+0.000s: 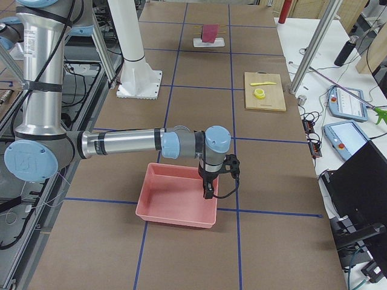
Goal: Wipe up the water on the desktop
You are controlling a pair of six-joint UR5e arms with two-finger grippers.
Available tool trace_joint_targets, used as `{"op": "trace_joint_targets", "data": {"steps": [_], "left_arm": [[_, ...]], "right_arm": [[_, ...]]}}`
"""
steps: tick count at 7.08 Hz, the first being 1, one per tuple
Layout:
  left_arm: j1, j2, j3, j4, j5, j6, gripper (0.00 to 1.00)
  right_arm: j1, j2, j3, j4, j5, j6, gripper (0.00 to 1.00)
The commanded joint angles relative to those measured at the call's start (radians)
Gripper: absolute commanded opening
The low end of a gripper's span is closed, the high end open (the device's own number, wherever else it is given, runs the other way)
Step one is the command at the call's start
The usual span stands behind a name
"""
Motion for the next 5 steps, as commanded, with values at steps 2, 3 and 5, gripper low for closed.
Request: {"op": "trace_joint_targets", "data": {"steps": [2, 3, 5], "left_arm": [[0.002, 0.026, 0.019, -0.095, -0.024, -0.006, 0.99], [0.002, 0.024, 0.016, -0.093, -0.026, -0.033, 0.99], [0.041, 0.015, 0.011, -0.095, -0.036, -0.172, 0.99]], "right_arm": [[-0.002, 0.002, 0.001, -0.003, 0.026, 0.004, 1.00], [-0.002, 0.002, -0.005, -0.001, 0.043, 0.001, 1.00], [-0.002, 0.001, 0.001, 0.000, 0.044, -0.002, 1.00]]}}
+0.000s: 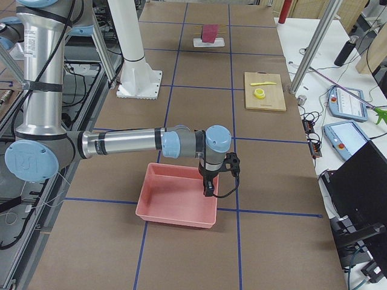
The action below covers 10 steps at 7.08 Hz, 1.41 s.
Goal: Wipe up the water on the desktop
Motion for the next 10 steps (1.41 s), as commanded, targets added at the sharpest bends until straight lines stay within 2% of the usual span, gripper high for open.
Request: {"op": "trace_joint_targets", "data": {"steps": [1, 2, 4, 5, 6, 7, 10], "left_arm": [[0.063, -0.007, -0.025, -0.021, -0.014, -0.196, 0.98], [0.132, -0.021, -0.042, -0.070, -0.014, -0.347, 0.97], [0.224, -0.038, -0.056, -0.159, -0.011, -0.433, 0.97], [0.243, -0.065, -0.056, -0.154, -0.012, -0.471, 0.97], [0.246, -0.064, -0.062, -0.157, -0.012, -0.639, 0.98], [0.299, -0.067, -0.074, -0.159, -0.011, -0.709, 0.98], [0.395, -0.082, -0.070, -0.157, 0.046, -0.767, 0.98]], "right_arm": [[0.000, 0.001, 0.006, 0.001, 0.007, -0.004, 1.00], [-0.004, -0.002, 0.011, 0.039, 0.008, -0.002, 1.00], [-0.004, -0.018, 0.003, 0.128, 0.028, 0.001, 1.00], [-0.005, -0.019, 0.002, 0.130, 0.039, -0.002, 1.00], [-0.005, -0.021, 0.002, 0.131, 0.039, -0.004, 1.00], [-0.005, -0.022, 0.003, 0.131, 0.039, -0.005, 1.00], [-0.013, -0.025, 0.002, 0.131, 0.039, -0.005, 1.00]]}}
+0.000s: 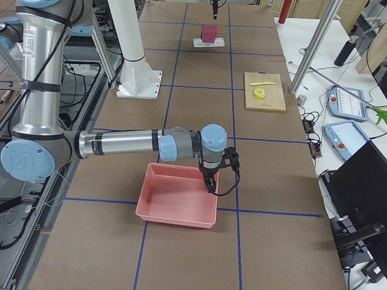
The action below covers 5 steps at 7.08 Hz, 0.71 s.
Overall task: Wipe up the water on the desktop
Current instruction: 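Reach the left gripper down to the pink towel on the white tray and grasp it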
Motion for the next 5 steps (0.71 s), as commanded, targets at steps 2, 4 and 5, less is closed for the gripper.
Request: {"op": "trace_joint_targets", "data": {"steps": [2, 4, 5], "left_arm": [[0.069, -0.012, 0.002, -0.001, 0.029, -0.094, 0.83], [0.069, -0.012, 0.004, -0.001, 0.029, -0.094, 0.62], [0.069, -0.012, 0.007, 0.000, 0.029, -0.094, 0.61]], "right_arm": [[-0.008, -0.001, 0.000, 0.000, 0.000, 0.000, 1.00], [-0.009, -0.001, 0.000, 0.000, 0.000, 0.000, 1.00], [-0.009, -0.002, 0.000, 0.000, 0.000, 0.000, 1.00]]}}
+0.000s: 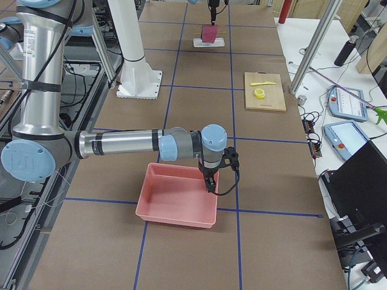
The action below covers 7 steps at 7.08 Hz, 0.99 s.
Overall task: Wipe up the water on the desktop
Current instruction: 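Reach the left gripper down to the pink towel on the white tray and grasp it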
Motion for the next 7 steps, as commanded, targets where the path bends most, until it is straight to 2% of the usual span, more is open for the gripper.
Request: {"op": "trace_joint_targets", "data": {"steps": [1, 2, 3, 7], "left_arm": [[0.002, 0.000, 0.002, 0.000, 0.000, -0.002, 0.61], [0.002, 0.000, 0.002, 0.000, -0.001, -0.002, 0.61], [0.002, 0.000, 0.002, 0.000, 0.000, -0.002, 0.56], [0.002, 0.000, 0.002, 0.001, -0.001, -0.002, 0.56]], "right_arm": [[0.000, -0.004, 0.000, 0.000, 0.000, -0.002, 1.00], [0.000, -0.007, 0.000, 0.000, 0.000, -0.002, 1.00], [0.000, -0.007, 0.000, 0.000, 0.000, -0.002, 1.00], [0.000, -0.009, 0.002, 0.000, 0.000, -0.002, 1.00]]}}
